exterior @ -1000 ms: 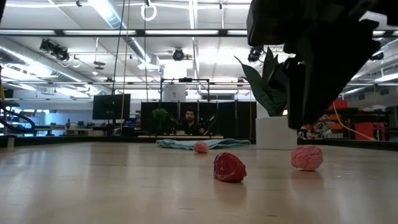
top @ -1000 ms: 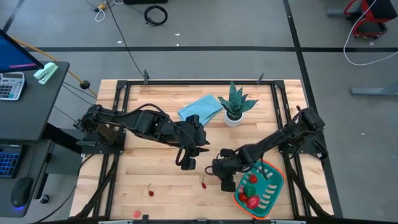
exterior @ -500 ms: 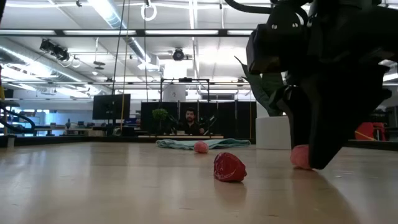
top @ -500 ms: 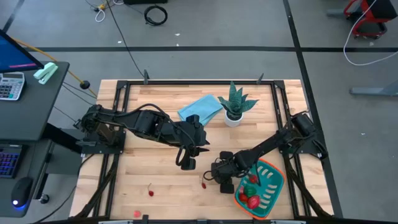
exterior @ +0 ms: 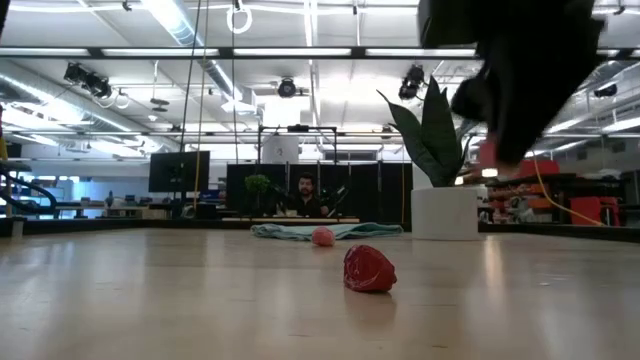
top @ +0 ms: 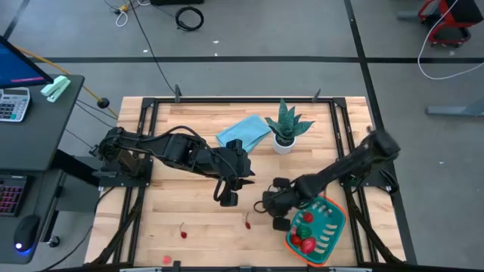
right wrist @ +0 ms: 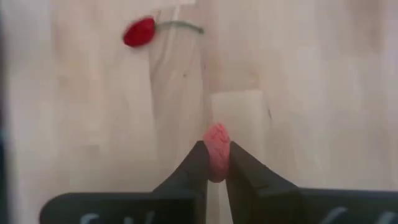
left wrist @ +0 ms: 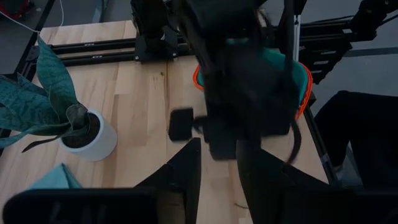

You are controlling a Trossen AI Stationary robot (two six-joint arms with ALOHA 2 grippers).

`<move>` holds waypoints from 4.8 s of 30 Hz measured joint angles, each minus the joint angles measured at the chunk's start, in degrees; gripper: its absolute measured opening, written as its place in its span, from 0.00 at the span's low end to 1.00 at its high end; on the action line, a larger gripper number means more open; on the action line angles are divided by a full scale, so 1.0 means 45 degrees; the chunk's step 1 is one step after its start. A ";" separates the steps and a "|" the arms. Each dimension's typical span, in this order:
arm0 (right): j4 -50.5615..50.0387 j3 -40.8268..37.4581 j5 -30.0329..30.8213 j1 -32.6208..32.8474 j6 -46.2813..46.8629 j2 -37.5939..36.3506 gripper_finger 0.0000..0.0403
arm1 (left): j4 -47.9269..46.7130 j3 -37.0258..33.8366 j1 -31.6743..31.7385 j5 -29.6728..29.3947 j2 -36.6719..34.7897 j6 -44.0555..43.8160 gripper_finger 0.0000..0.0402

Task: Pick and placing Produce into tupperware
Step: Put the middle apricot into the basket, then put the top apricot into the basket

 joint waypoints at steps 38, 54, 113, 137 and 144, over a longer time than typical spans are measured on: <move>-0.3606 0.0276 0.2161 0.3005 0.4520 -0.2532 0.41 | -0.0155 -0.0003 0.0000 -0.0015 0.0005 -0.0359 0.26; 0.1248 0.0244 0.3308 -0.2357 -0.2610 -0.0239 0.40 | -0.0186 -0.0004 0.0000 -0.0015 0.0005 -0.0423 0.23; 0.0607 0.0215 0.3048 -0.3351 -0.4103 0.0275 0.06 | -0.1740 0.0000 0.1214 -0.0015 0.0005 -0.0387 0.18; -0.4619 -0.0518 0.4486 0.6360 0.6103 -0.2269 0.14 | -0.5712 -0.0005 -0.2927 -0.0023 0.0861 -0.9435 0.09; -0.4465 -0.0513 0.4084 0.5746 0.5420 -0.1338 0.26 | -0.6252 -0.0005 -0.5308 -0.1735 0.2059 -1.2645 0.12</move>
